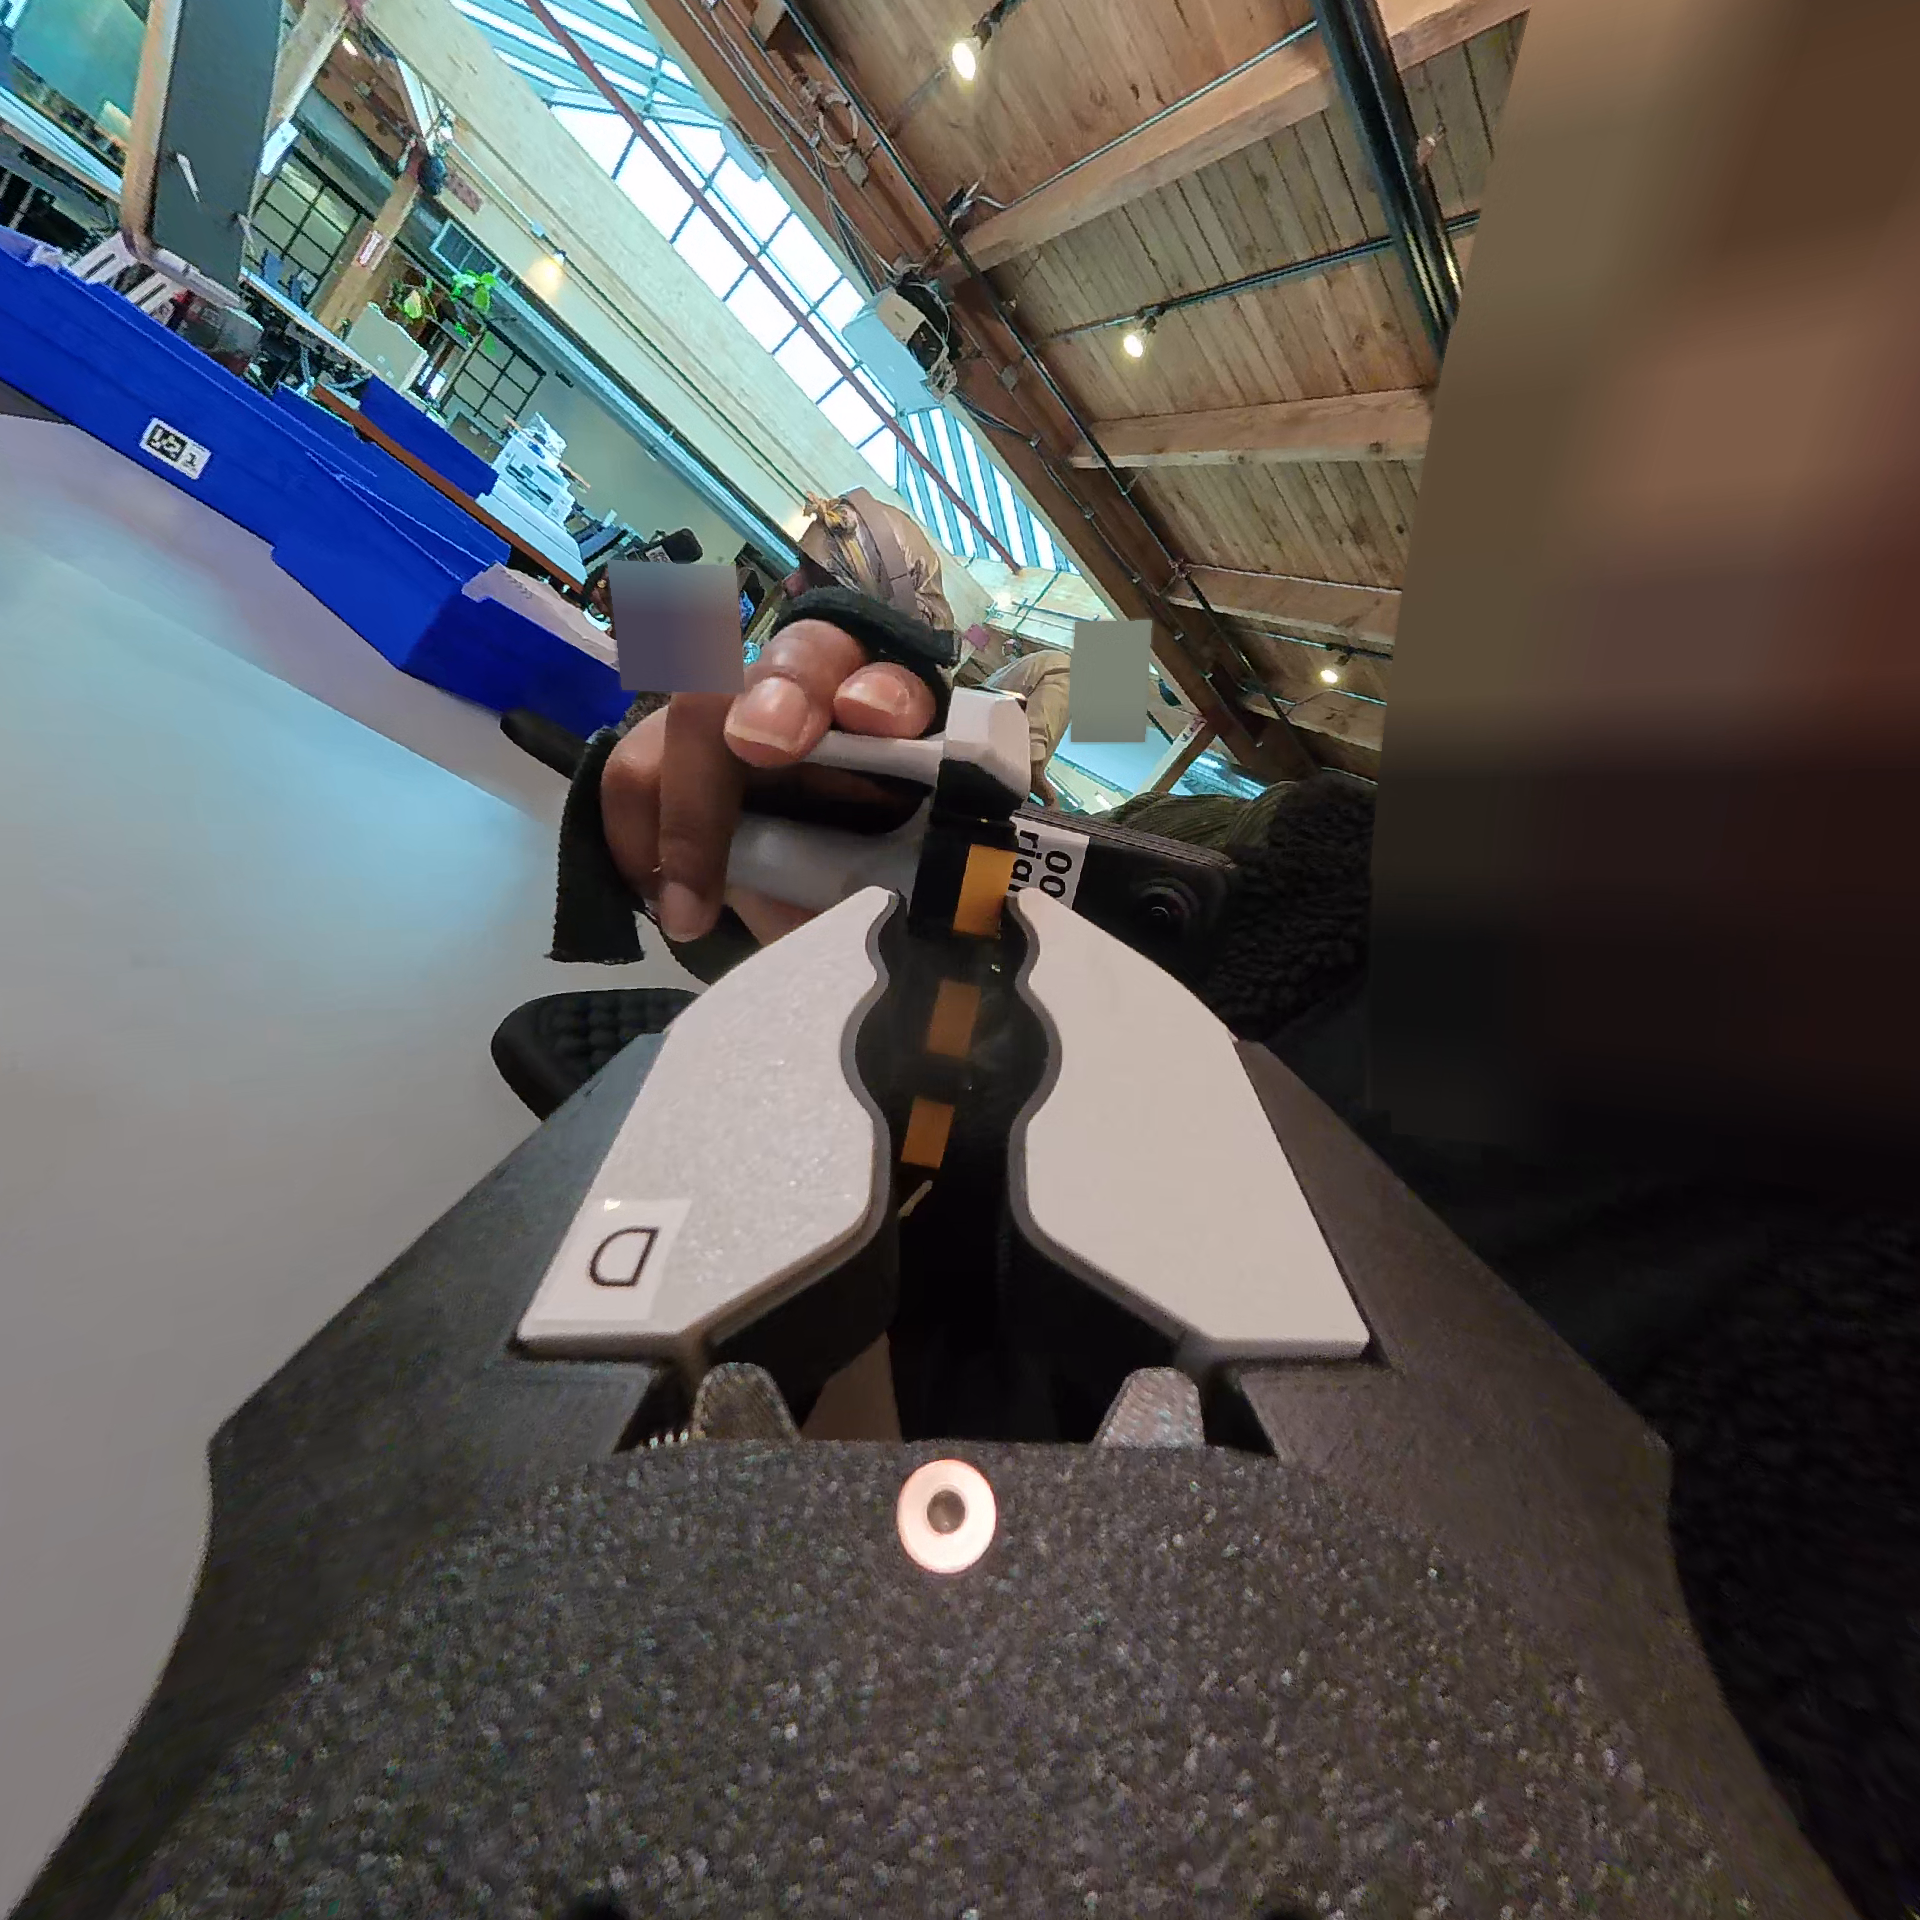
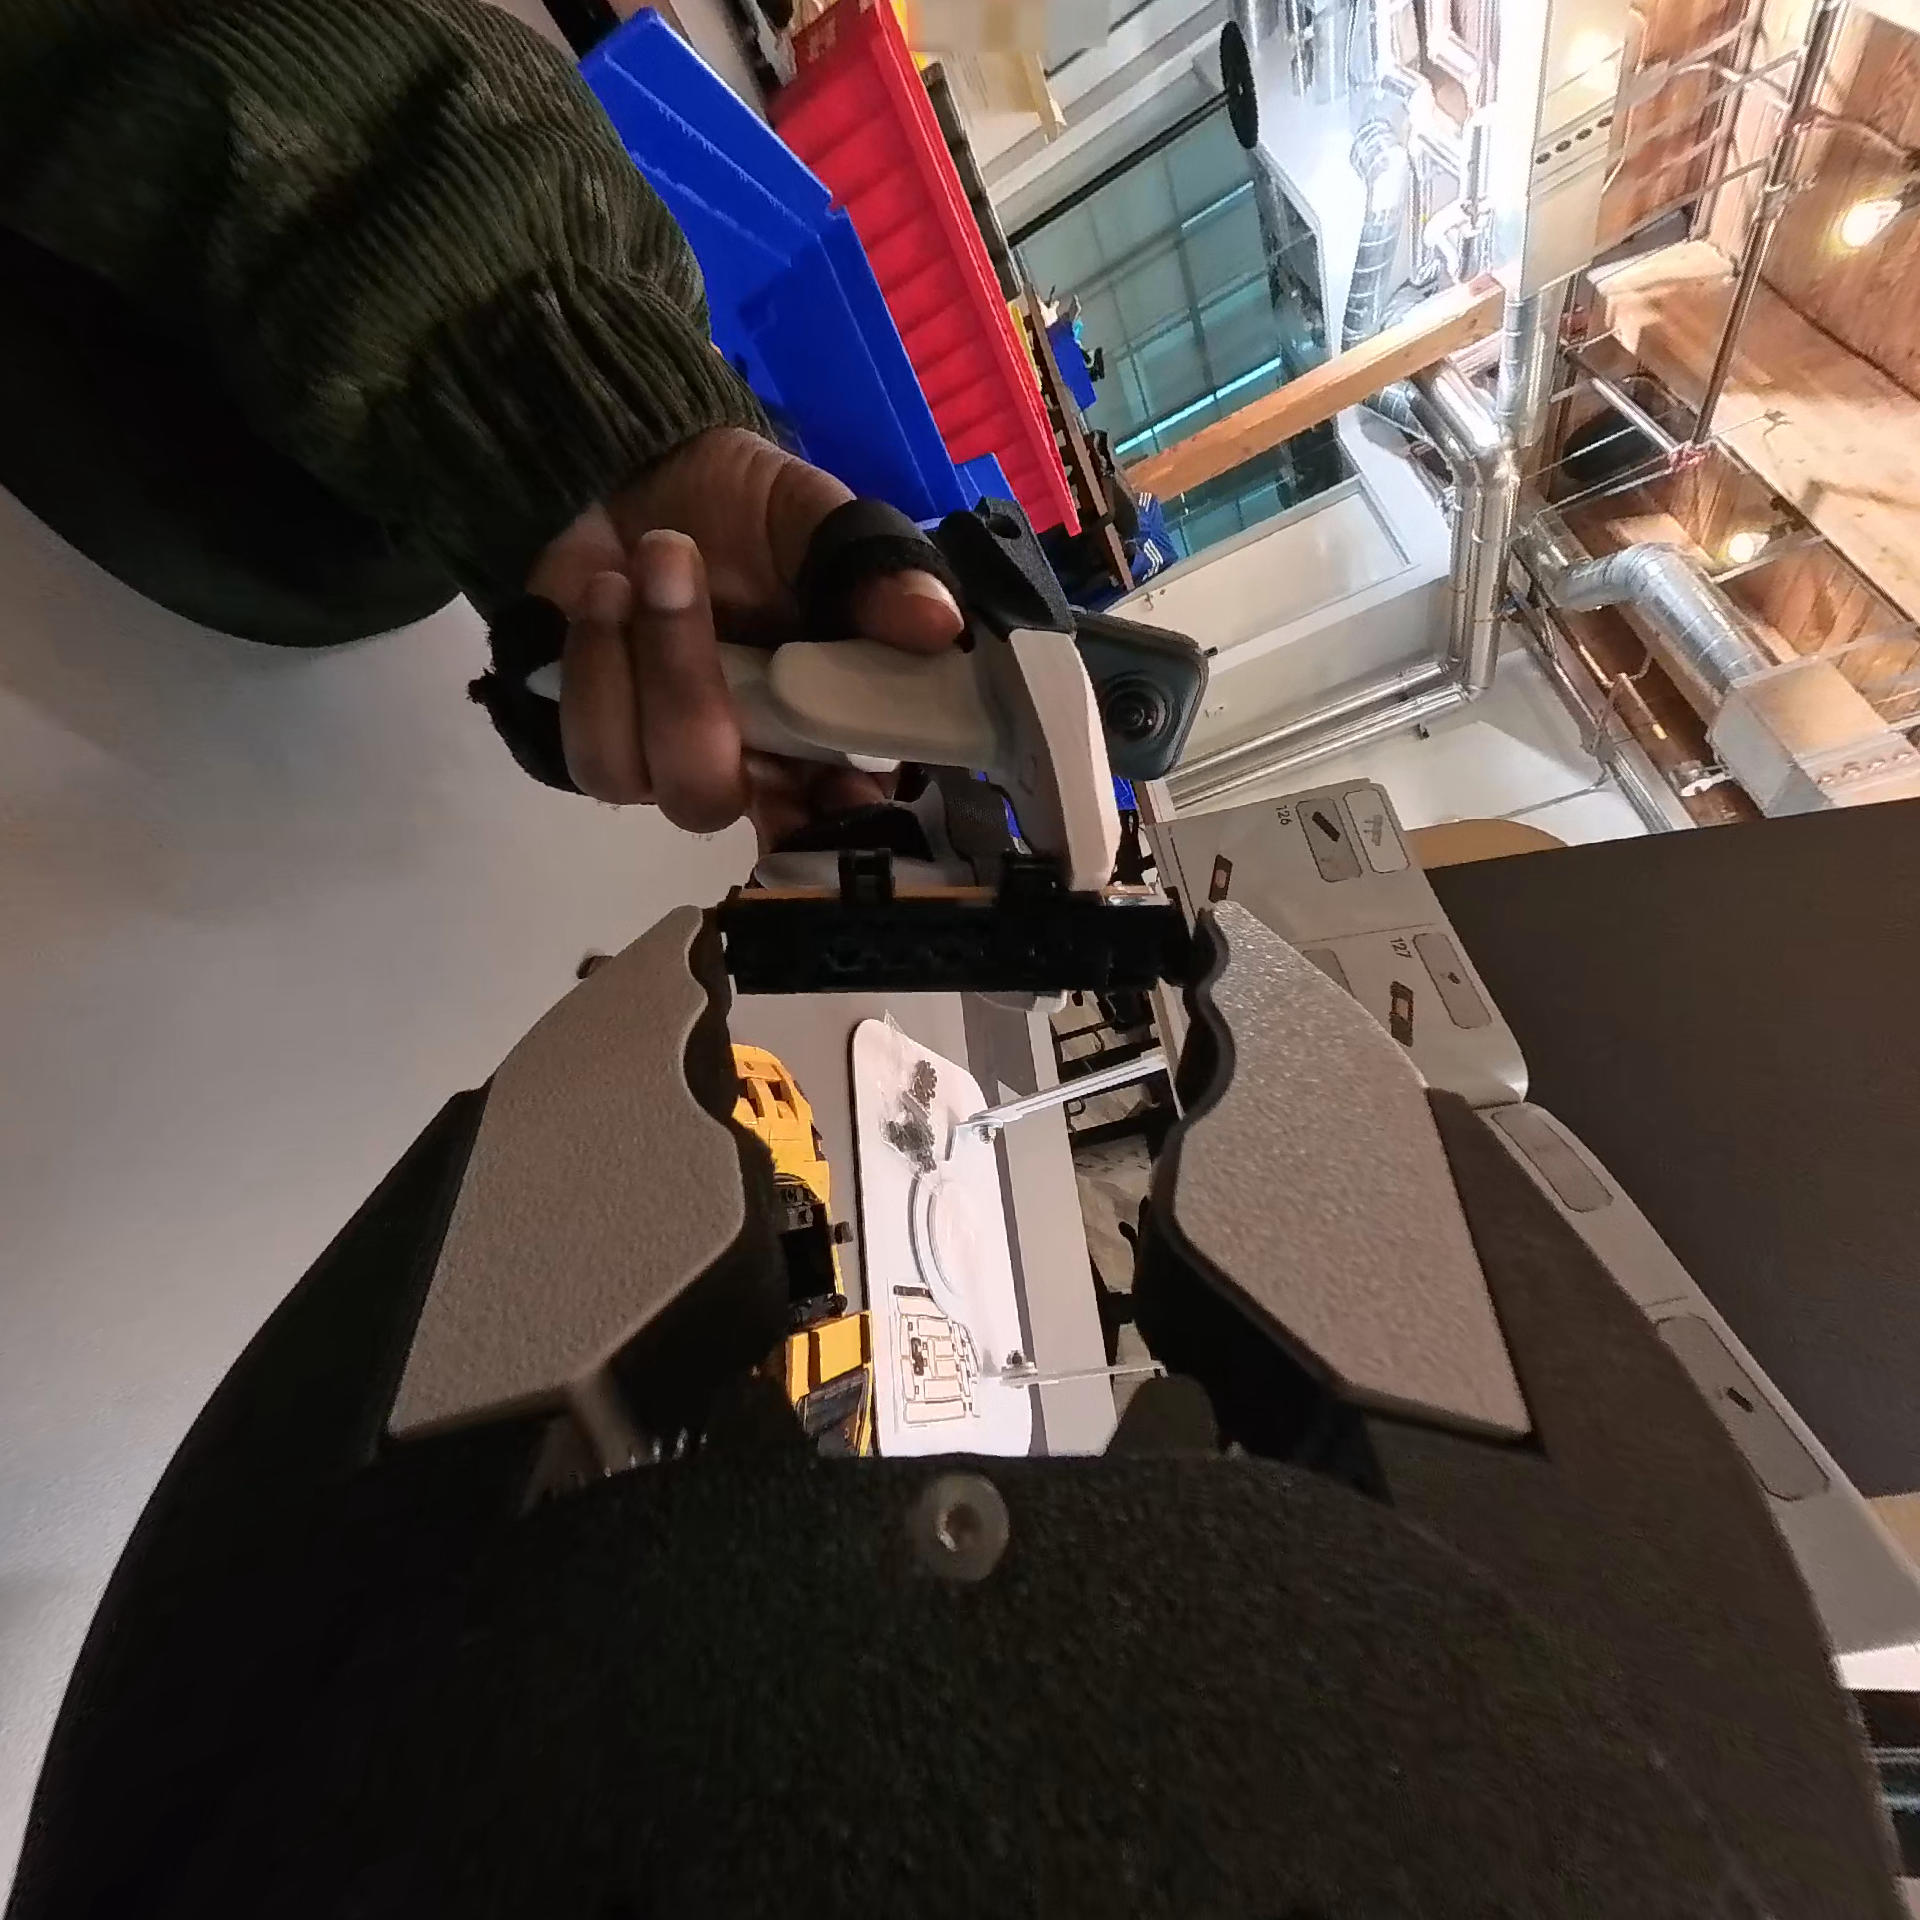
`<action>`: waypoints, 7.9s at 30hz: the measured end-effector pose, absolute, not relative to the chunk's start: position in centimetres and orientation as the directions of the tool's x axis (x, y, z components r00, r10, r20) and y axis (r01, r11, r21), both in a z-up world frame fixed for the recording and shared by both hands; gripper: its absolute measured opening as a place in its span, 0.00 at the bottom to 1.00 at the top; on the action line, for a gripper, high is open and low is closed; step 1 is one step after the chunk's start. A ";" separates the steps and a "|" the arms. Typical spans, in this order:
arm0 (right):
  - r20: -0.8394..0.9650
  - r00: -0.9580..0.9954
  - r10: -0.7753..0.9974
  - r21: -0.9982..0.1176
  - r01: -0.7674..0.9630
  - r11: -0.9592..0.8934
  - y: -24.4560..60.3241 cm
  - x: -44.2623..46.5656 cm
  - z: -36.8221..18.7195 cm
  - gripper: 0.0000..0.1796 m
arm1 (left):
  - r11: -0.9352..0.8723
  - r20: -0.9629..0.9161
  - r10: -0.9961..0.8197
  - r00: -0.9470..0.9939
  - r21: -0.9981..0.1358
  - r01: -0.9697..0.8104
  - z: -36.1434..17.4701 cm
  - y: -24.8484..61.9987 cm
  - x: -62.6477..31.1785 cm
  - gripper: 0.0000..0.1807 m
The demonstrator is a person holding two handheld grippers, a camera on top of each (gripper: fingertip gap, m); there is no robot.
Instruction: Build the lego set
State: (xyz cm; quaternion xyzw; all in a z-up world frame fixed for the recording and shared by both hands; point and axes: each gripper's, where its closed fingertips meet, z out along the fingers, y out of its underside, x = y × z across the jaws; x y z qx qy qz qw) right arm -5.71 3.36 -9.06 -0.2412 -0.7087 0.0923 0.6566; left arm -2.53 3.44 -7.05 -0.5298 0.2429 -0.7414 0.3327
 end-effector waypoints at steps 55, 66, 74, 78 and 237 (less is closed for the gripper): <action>0.806 0.038 0.591 -0.584 0.210 0.784 3.5 -6.2 -9.3 0.46 | -0.594 0.585 -0.804 -0.112 -0.775 0.217 -7.5 3.7 -2.3 0.13; 0.786 0.054 0.615 -0.612 0.207 0.764 3.5 -6.2 -9.2 0.46 | -0.603 0.593 -0.797 -0.119 -0.765 0.227 -7.4 3.8 -2.3 0.13; 0.763 0.020 0.646 -0.639 0.174 0.749 3.5 -6.2 -9.2 0.47 | -0.581 0.580 -0.811 -0.077 -0.786 0.211 -7.5 3.9 -2.4 0.13; 0.768 0.003 0.640 -0.630 0.178 0.756 3.7 -6.0 -9.4 0.50 | -0.519 0.528 -0.850 0.003 -0.836 0.179 -7.7 4.0 -2.5 0.13; 0.733 0.021 0.680 -0.585 0.531 0.613 7.1 -3.8 -12.9 0.24 | -0.455 0.398 -0.784 0.475 -0.890 -0.005 -14.0 7.2 -1.6 0.03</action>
